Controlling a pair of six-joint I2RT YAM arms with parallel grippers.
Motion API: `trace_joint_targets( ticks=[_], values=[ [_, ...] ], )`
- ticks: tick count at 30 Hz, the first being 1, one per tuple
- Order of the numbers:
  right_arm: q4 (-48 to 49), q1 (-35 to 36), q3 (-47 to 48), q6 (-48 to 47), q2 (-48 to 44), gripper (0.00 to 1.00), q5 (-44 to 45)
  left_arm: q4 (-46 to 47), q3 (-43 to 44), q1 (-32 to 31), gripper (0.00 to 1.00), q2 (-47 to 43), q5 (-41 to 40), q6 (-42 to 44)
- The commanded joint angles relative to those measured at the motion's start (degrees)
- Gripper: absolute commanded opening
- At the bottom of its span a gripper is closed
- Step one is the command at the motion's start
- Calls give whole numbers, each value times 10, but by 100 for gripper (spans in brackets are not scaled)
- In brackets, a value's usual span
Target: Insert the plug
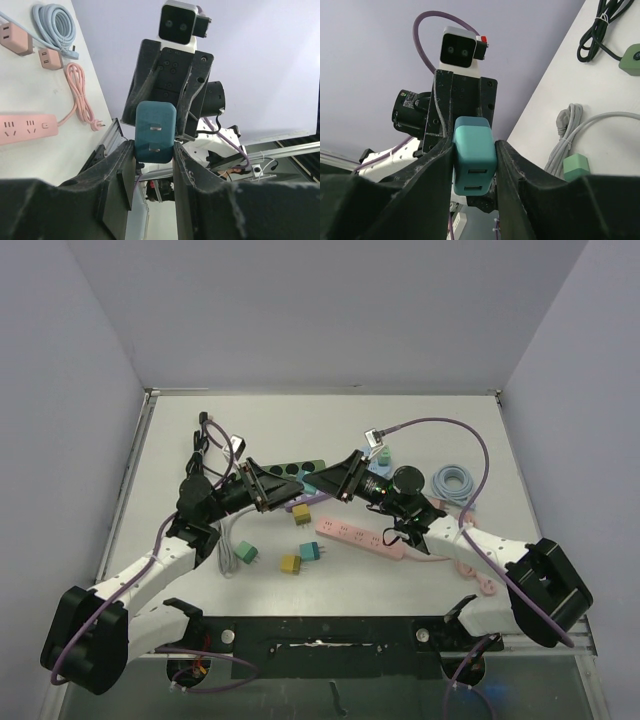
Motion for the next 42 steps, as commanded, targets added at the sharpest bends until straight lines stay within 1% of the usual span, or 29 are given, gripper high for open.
trace_joint_targets(
  ticks=[1,2,4,5,6,8,9,11,15,18,21,25,28,31,36,42],
  values=[
    [29,7,20,-22,-4,22,-25,24,-5,3,11,0,-20,0],
    [16,4,22,-36,-6,14,-27,15,-4,3,16,-1,-22,5],
    [-27,-7,28,-77,-14,4,-34,-26,-2,5,30,-10,-29,39],
    [-63,-16,34,-108,-19,0,-39,-60,1,6,36,-17,-37,63],
    [-113,-24,42,-146,-25,0,-43,-102,5,9,43,-26,-48,98],
    [-230,-44,68,-250,-36,0,-51,-225,20,14,55,-49,-90,166],
    [-293,-57,84,-308,-36,0,-49,-278,26,16,59,-60,-115,221],
    [-410,-83,117,-420,-27,0,-54,-380,39,24,63,-83,-194,297],
    [-607,-125,187,-609,23,0,-65,-523,73,36,66,-122,-293,404],
    [-749,-125,260,-711,68,0,-43,-595,102,39,67,-148,-343,454],
    [-816,-104,306,-769,102,1,7,-638,132,41,67,-162,-383,489],
    [-894,-46,363,-832,162,4,81,-677,158,43,67,-175,-429,506],
    [-926,-9,394,-864,201,4,122,-697,174,46,66,-185,-460,510],
    [-934,7,420,-884,237,4,145,-703,185,47,67,-198,-479,513],
    [-942,11,466,-916,274,1,147,-720,209,49,67,-210,-516,510],
    [-985,17,521,-950,323,1,117,-741,236,51,67,-236,-598,505]
  ],
)
